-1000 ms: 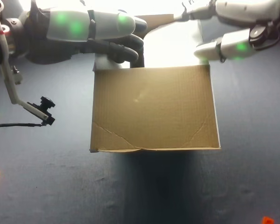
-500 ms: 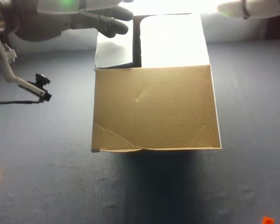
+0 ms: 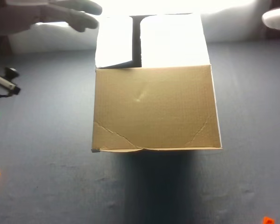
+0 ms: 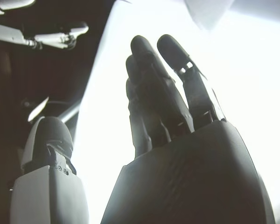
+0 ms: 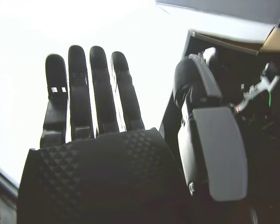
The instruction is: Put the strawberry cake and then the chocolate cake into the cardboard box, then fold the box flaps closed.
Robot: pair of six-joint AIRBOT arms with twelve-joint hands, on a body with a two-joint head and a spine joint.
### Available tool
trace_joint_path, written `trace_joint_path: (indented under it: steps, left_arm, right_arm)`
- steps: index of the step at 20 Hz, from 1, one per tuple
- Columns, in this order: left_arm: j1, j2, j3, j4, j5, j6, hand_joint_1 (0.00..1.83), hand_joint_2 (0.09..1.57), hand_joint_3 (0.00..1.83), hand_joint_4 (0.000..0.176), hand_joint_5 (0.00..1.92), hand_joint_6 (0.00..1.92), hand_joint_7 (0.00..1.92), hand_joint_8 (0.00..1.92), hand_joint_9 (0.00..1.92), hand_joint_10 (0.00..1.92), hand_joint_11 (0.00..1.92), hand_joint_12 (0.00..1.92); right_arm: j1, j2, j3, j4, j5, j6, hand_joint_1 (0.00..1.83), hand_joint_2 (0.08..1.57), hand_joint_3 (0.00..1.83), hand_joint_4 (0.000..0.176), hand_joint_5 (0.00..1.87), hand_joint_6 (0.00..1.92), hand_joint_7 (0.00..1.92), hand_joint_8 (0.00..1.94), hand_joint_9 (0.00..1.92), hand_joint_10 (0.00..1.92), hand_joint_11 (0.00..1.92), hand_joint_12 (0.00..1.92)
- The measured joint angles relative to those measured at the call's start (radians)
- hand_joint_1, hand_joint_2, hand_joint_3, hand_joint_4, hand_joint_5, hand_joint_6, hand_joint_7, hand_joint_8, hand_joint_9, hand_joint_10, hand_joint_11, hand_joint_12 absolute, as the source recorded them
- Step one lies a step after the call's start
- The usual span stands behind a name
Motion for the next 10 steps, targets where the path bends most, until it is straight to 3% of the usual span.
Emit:
trace_joint_path:
  steps: [6,7,10]
  left_arm:
    - [0.000,0.050,0.010,0.254,-0.029,-0.226,0.54,1.08,0.00,0.000,0.54,0.01,0.69,0.00,0.81,0.01,0.27,1.23]
    - [0.000,0.069,0.005,0.338,-0.048,-0.296,0.54,1.07,0.00,0.000,0.55,0.01,0.69,0.00,0.81,0.01,0.27,1.23]
    - [0.000,0.101,-0.008,0.454,-0.082,-0.417,0.50,1.09,0.00,0.000,0.53,0.00,0.68,0.00,0.81,0.01,0.25,1.26]
  right_arm:
    - [-0.109,0.092,-0.034,0.058,0.017,0.002,0.27,1.28,0.00,0.000,0.35,0.01,0.41,0.00,0.27,0.41,0.00,1.24]
    - [-0.132,0.113,-0.055,0.116,0.000,-0.008,0.29,1.29,0.00,0.000,0.34,0.01,0.40,0.00,0.26,0.41,0.00,1.23]
    - [-0.187,0.153,-0.110,0.299,-0.033,-0.137,0.27,1.27,0.00,0.000,0.34,0.01,0.42,0.01,0.28,0.41,0.00,1.24]
